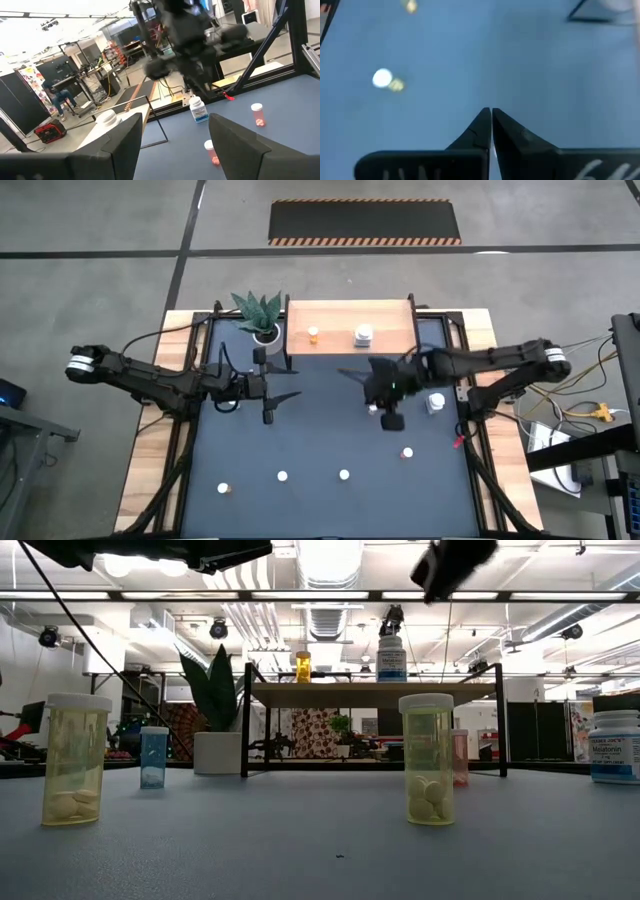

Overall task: Pick and place medicine bottles onto shelf by color
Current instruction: Put the top pink medicine bottle on the shelf

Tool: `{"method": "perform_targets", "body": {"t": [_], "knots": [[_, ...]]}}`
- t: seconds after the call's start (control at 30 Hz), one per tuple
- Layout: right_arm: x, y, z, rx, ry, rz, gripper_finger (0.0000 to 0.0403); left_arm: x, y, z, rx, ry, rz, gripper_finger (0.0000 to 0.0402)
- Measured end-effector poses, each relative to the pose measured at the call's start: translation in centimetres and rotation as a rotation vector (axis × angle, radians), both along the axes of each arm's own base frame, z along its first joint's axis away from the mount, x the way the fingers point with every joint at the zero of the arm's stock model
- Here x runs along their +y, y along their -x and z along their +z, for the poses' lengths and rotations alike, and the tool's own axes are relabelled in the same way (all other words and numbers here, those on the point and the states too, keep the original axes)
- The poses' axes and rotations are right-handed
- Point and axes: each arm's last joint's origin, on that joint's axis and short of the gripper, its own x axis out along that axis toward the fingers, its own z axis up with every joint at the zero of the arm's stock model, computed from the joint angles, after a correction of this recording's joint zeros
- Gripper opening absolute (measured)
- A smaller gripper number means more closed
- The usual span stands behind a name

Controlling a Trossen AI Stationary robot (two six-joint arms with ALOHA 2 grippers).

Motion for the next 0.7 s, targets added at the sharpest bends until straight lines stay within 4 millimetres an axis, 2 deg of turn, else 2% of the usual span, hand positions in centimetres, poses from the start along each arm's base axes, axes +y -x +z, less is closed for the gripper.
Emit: {"method": "perform_targets", "body": {"t": [0.17,0.4,0.53,0.7], "knots": [[1.6,1.2,-4.2,0.052,0.065,-0.066,0.0009,0.0,0.0,-0.1,0.009,-0.001,0.0,0.0212],[1.5,2.6,-8.0,0.126,0.11,-0.187,0.0017,0.0,0.0,-0.1,0.009,-0.001,0.0,0.0212],[1.5,3.0,-9.2,0.153,0.113,-0.195,0.0056,0.0,0.0,-0.1,0.009,-0.001,0.0,0.0212],[1.5,2.8,-10.3,0.105,0.107,-0.206,0.0136,0.0,0.0,-0.1,0.011,-0.001,0.0,0.0212]]}}
